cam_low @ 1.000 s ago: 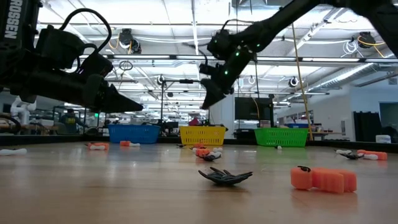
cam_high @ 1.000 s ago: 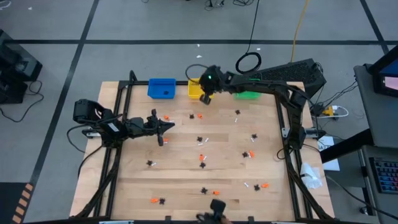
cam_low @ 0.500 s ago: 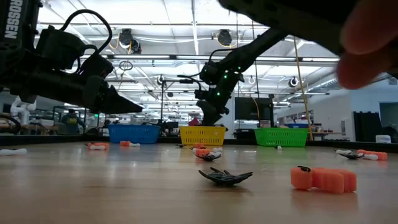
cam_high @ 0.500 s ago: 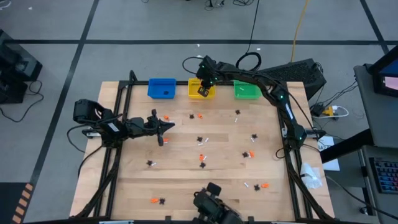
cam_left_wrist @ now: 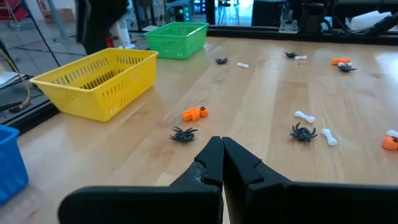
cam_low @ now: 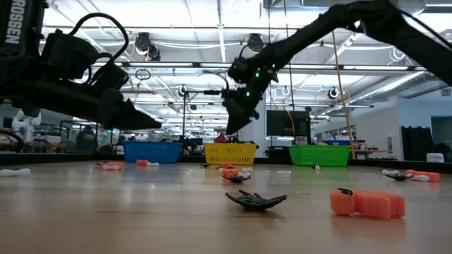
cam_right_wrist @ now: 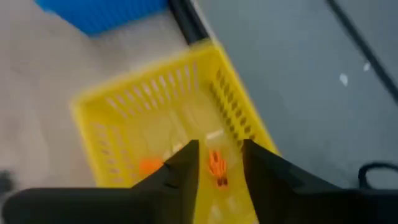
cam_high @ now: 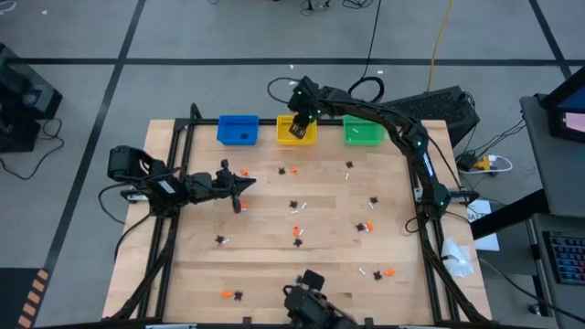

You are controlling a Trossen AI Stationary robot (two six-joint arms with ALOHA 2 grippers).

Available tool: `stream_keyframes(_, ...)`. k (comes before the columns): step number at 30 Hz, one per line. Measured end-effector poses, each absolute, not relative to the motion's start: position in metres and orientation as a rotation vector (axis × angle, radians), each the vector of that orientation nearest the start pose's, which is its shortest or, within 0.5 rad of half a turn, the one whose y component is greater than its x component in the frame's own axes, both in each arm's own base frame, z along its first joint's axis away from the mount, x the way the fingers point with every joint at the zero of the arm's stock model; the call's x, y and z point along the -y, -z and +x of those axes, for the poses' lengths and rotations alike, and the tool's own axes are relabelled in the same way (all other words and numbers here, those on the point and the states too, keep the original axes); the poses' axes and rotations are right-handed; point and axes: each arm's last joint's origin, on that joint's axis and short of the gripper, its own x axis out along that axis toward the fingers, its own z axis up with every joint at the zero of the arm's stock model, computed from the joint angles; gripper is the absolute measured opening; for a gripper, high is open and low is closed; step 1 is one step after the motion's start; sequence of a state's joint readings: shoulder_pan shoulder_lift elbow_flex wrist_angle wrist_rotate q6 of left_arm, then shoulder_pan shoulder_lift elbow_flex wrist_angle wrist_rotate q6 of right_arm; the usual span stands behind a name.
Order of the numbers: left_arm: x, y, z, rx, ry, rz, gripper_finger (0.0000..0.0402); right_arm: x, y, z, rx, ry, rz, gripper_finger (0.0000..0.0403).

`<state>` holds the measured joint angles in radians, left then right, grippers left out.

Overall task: Sort Halloween decoration
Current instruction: Put the black spider toy into the blue bin

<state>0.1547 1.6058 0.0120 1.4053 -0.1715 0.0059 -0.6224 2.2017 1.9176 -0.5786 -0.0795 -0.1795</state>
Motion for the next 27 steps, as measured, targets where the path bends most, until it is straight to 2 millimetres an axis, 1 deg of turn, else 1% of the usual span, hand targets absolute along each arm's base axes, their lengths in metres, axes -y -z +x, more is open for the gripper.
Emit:
stream_keyframes(2,-0.032,-0.103,0.175,-0.188,-0.322,0.008,0.0000,0.276,-0.244,0.397,-0.836,0.421,0.108,0.0052)
stream_keyframes(4,-0.032,-0.103,0.175,-0.187,-0.309,0.008,0.0000,0.269,-0.248,0.393,-0.790,0.420,0.085,0.0015)
stream_keyframes(5,-0.031,-0.104,0.175,-0.186,-0.294,0.009,0.0000,0.264,-0.247,0.390,-0.759,0.423,0.076,0.0009)
stream_keyframes(8,-0.031,-0.107,0.176,-0.171,-0.246,0.007,0.0000,0.248,-0.235,0.376,-0.685,0.435,0.074,0.0007)
stream_keyframes(13,-0.034,-0.113,0.176,-0.129,-0.215,-0.001,0.0000,0.206,-0.221,0.336,-0.548,0.447,0.083,0.0001)
stream_keyframes(15,-0.037,-0.114,0.179,-0.150,-0.205,-0.008,0.0000,0.188,-0.218,0.318,-0.485,0.443,0.092,0.0001)
stream_keyframes(19,-0.043,-0.114,0.198,-0.272,-0.177,-0.020,0.0000,0.151,-0.217,0.286,-0.400,0.428,0.098,0.0001)
stream_keyframes(21,-0.046,-0.117,0.213,-0.355,-0.154,-0.012,0.0000,0.135,-0.217,0.272,-0.388,0.450,0.084,0.0001)
stream_keyframes(24,-0.048,-0.124,0.234,-0.509,-0.123,0.012,0.0000,0.115,-0.218,0.258,-0.378,0.465,0.058,0.0000)
stream_keyframes(27,-0.044,-0.132,0.249,-0.675,-0.070,0.041,0.0000,0.100,-0.219,0.247,-0.361,0.453,0.043,0.0000)
